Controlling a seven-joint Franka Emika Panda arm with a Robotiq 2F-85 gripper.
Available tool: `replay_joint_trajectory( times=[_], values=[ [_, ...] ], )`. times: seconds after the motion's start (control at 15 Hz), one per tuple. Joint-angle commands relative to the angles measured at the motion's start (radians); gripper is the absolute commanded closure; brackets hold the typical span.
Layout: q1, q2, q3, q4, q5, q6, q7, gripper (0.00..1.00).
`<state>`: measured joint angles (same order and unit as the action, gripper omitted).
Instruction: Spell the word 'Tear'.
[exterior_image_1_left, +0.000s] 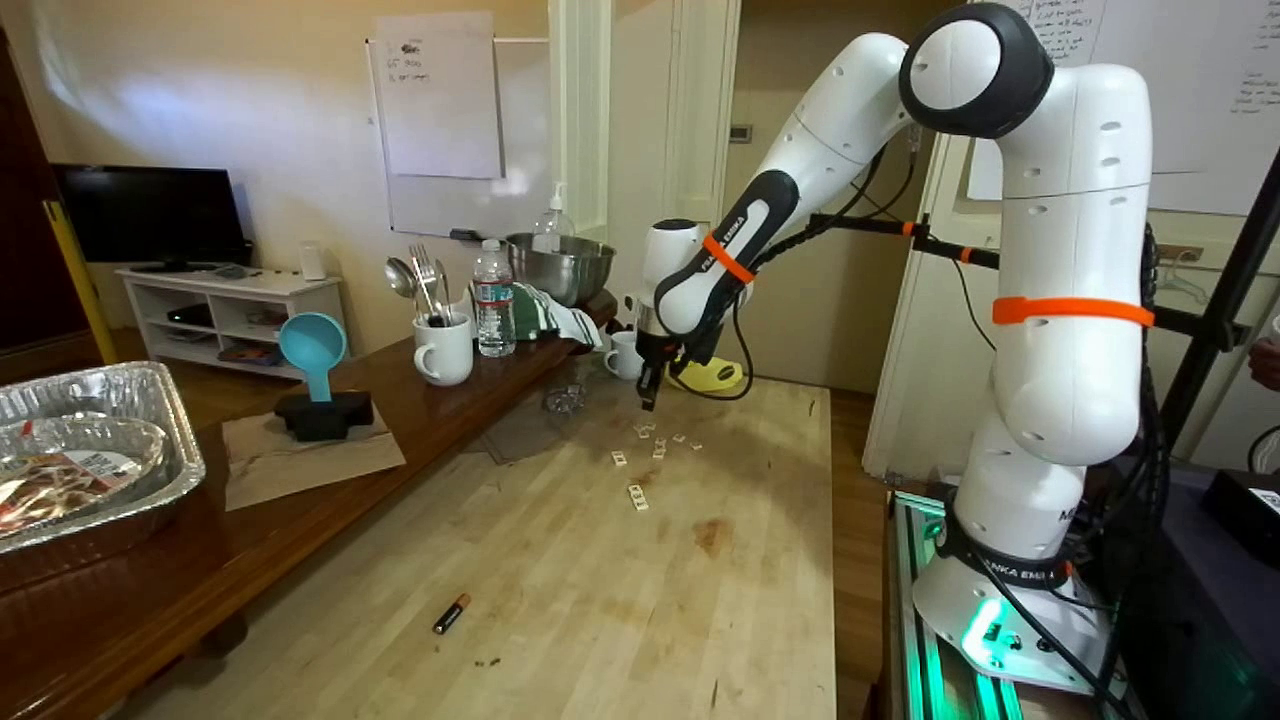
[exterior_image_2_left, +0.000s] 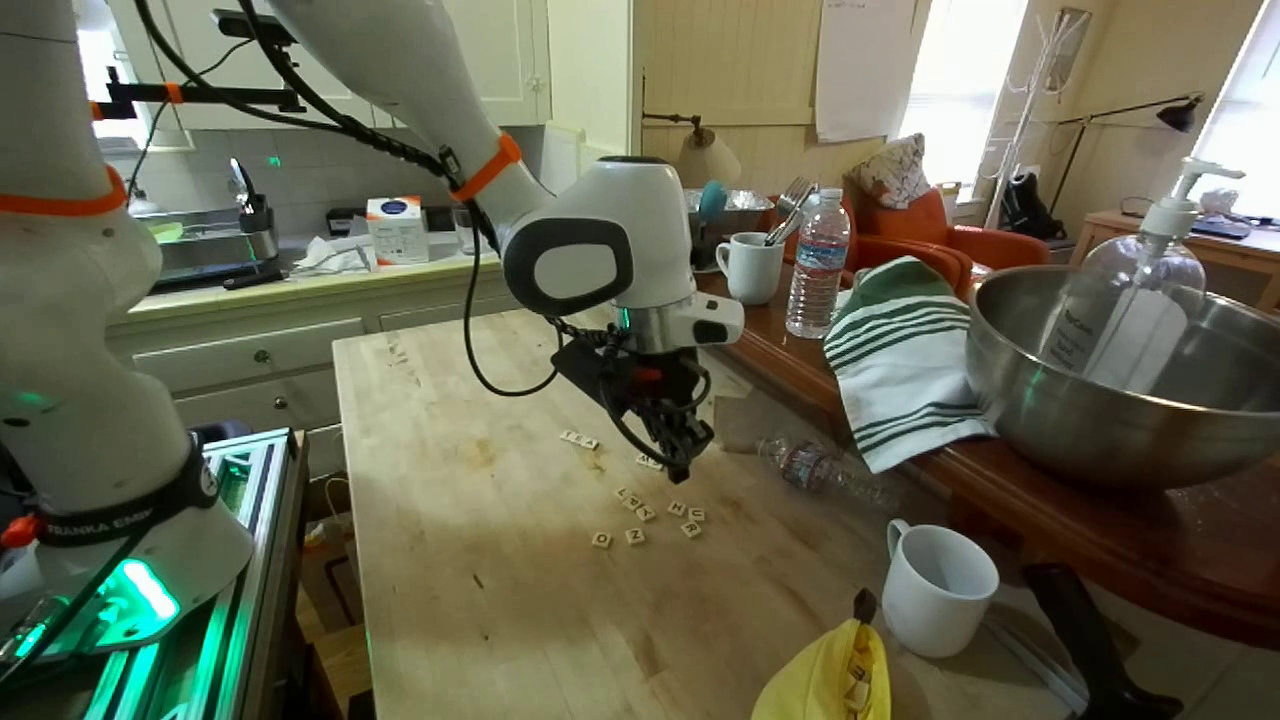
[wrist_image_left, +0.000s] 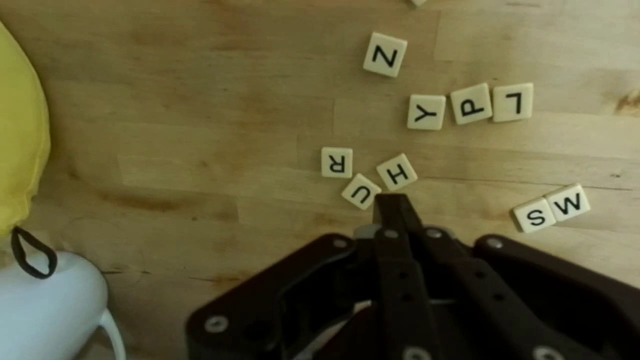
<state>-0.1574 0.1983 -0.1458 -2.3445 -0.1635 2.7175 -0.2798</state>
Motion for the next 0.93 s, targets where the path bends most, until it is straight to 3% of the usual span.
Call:
replay_joint_trajectory(
  times=[0.0,0.87],
  values=[
    [-0.032,0.061,0.009,0.032,0.058,0.011,0.000,1.00],
    [-0.102,0.177,0.039,0.105,0.152,0.074,-0.023,1.00]
  ],
)
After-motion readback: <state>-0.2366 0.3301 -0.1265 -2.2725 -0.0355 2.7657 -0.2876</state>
